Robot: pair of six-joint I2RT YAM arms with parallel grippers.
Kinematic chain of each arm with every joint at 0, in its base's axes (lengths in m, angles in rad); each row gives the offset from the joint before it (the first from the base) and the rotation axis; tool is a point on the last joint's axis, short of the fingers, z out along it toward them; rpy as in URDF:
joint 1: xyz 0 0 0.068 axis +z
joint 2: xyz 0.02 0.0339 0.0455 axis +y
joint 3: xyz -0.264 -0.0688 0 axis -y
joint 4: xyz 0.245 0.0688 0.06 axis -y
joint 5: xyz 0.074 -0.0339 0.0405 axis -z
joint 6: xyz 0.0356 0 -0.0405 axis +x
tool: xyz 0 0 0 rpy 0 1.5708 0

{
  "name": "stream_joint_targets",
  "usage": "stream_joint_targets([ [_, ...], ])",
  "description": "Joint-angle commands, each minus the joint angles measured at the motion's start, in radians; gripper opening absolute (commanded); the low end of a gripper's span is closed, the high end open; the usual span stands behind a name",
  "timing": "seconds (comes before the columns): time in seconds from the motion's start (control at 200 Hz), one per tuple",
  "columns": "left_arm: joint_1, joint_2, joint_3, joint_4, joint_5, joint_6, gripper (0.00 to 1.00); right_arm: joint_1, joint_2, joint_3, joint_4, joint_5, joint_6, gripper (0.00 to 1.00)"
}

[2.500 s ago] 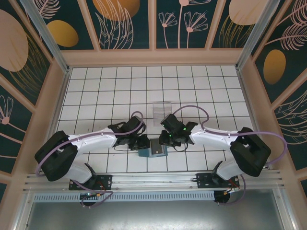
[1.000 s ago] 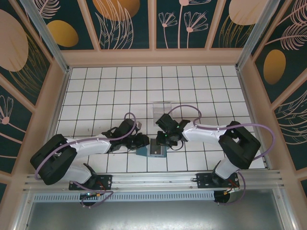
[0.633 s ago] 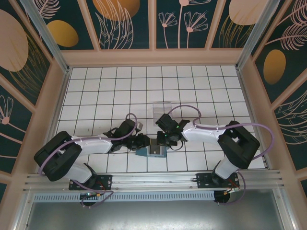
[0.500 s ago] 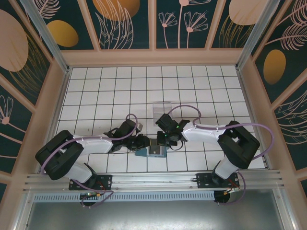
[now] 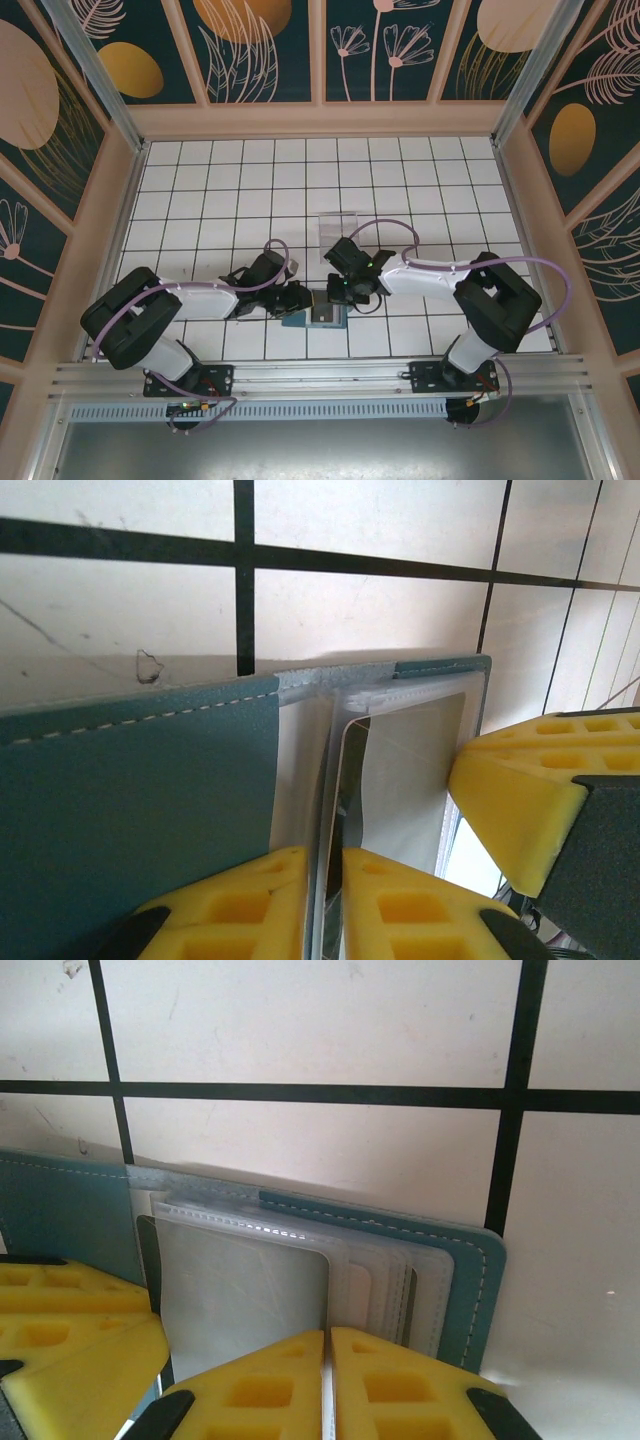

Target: Take the credit cards out of the card holder

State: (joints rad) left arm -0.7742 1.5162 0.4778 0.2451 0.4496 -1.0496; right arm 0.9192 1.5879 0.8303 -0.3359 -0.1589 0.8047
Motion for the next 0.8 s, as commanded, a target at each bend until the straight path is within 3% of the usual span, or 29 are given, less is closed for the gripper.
stream_joint_targets([
  [0.0,0.001,0.008,0.001,-0.039,-0.012,0.003,0.15,0.010,0.022,0.001,-0.021,0.019,-0.013,0.11],
  [0.51,0.001,-0.065,0.008,-0.163,-0.078,0.022,0.10,0.011,0.016,0.001,-0.049,0.044,-0.015,0.10],
  [0.796,0.002,-0.102,0.003,-0.083,-0.045,0.013,0.21,0.010,0.014,0.010,-0.048,0.045,-0.017,0.10],
])
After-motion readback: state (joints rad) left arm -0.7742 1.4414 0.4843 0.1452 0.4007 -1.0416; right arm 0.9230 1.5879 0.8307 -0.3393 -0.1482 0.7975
